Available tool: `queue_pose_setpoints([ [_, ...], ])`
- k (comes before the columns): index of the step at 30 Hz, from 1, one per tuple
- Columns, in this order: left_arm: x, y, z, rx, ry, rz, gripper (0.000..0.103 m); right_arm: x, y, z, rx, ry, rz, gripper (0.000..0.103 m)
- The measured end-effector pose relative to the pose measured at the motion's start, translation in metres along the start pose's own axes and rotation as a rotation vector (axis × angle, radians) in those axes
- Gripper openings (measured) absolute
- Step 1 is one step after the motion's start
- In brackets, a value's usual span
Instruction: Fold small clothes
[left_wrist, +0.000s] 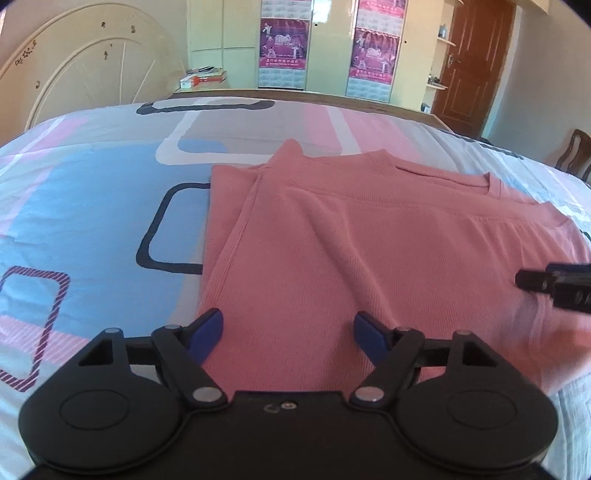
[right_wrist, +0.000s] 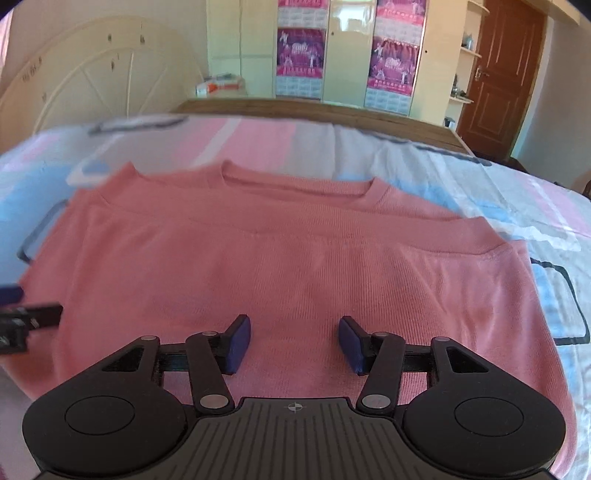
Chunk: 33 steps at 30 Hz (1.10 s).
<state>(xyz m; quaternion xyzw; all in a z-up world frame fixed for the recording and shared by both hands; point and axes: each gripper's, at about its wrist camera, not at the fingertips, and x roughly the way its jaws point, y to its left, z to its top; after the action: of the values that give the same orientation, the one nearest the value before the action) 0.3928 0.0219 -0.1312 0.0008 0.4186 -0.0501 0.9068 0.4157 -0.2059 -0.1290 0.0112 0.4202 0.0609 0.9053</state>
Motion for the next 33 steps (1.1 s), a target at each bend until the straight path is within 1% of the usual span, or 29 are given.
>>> queue_pose_setpoints([
  [3, -0.005, -0.002, -0.001, 0.010, 0.007, 0.003, 0.077, -0.010, 0.000, -0.003, 0.026, -0.031, 0.022, 0.053],
  [6, -0.011, -0.002, 0.000, -0.016, 0.026, 0.001, 0.079, 0.001, 0.009, -0.010, -0.041, 0.025, -0.027, 0.053],
  [8, -0.016, 0.000, 0.001, -0.045, 0.038, -0.007, 0.086, -0.002, 0.009, -0.009, -0.038, 0.020, -0.026, 0.053],
  [10, -0.021, 0.002, -0.001, -0.079, 0.055, -0.032, 0.090, -0.008, 0.006, -0.007, -0.013, 0.010, -0.004, 0.054],
  [12, -0.025, 0.004, -0.005, -0.106, 0.071, -0.051, 0.090, -0.013, 0.003, -0.010, 0.008, 0.010, 0.008, 0.055],
  [18, -0.035, 0.004, -0.019, -0.129, 0.093, -0.049, 0.090, -0.028, 0.001, -0.025, 0.025, 0.018, 0.008, 0.058],
  [23, -0.042, 0.004, -0.030, -0.173, 0.123, -0.073, 0.090, -0.044, -0.005, -0.033, 0.048, 0.013, 0.012, 0.059],
  [25, -0.044, 0.005, -0.037, -0.210, 0.139, -0.094, 0.089, -0.048, -0.007, -0.034, 0.057, 0.011, 0.015, 0.060],
  [28, -0.045, 0.011, -0.049, -0.302, 0.158, -0.156, 0.086, -0.054, -0.007, -0.035, 0.062, 0.003, 0.016, 0.060],
  [29, -0.045, 0.014, -0.053, -0.338, 0.158, -0.178, 0.085, -0.055, -0.007, -0.035, 0.064, 0.002, 0.018, 0.061],
  [33, -0.045, 0.022, -0.060, -0.425, 0.123, -0.216, 0.084, -0.059, -0.006, -0.038, 0.065, -0.001, 0.026, 0.061],
])
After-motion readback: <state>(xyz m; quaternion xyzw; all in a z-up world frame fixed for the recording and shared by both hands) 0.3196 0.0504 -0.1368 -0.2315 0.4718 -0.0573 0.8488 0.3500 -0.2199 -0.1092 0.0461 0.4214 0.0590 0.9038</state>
